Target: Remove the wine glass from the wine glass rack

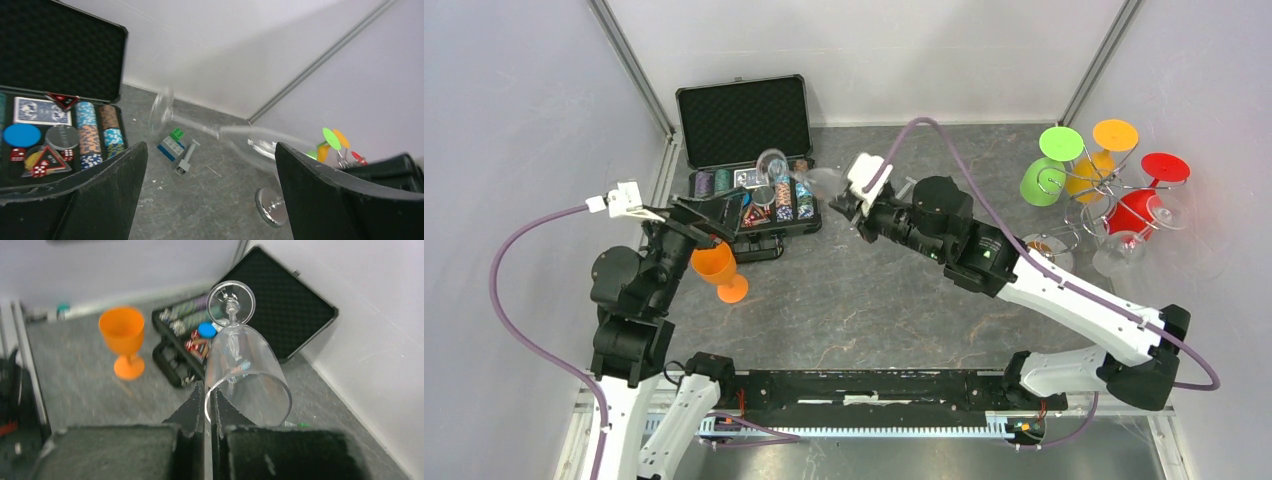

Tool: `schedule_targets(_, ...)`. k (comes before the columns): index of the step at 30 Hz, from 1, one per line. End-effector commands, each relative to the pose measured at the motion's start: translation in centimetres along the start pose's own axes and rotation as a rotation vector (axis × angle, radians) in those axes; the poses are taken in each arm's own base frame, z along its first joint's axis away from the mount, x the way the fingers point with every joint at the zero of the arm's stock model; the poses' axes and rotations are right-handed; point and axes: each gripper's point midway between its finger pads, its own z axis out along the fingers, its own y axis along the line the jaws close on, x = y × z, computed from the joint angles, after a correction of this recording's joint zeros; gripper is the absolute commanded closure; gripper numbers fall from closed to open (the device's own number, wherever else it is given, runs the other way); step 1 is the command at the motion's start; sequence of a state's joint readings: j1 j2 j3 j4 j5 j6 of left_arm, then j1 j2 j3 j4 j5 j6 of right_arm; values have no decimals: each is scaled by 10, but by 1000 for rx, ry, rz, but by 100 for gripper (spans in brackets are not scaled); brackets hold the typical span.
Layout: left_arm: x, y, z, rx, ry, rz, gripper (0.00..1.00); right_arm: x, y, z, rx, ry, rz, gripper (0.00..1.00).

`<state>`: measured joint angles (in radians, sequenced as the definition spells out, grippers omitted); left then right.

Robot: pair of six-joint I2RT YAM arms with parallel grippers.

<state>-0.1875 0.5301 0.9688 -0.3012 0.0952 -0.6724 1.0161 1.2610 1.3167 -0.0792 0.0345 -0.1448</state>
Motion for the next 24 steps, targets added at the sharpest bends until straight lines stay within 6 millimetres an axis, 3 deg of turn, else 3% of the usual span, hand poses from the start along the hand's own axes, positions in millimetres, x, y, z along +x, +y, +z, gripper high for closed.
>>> schedule_targets(1,-22,21,-7,-147,-73,83,0,43,41,-13,-218,217,-230,100)
schedule_targets(6,-58,35,-32,-254,-257,109,0,86,65,-3,-291,429,-346,100)
schedule_targets(12,-92,45,-62,-373,-391,152,0,113,86,13,-374,592,-403,100)
schedule_targets(24,-95,52,-74,-448,-361,203,0,139,130,45,-521,683,-457,100)
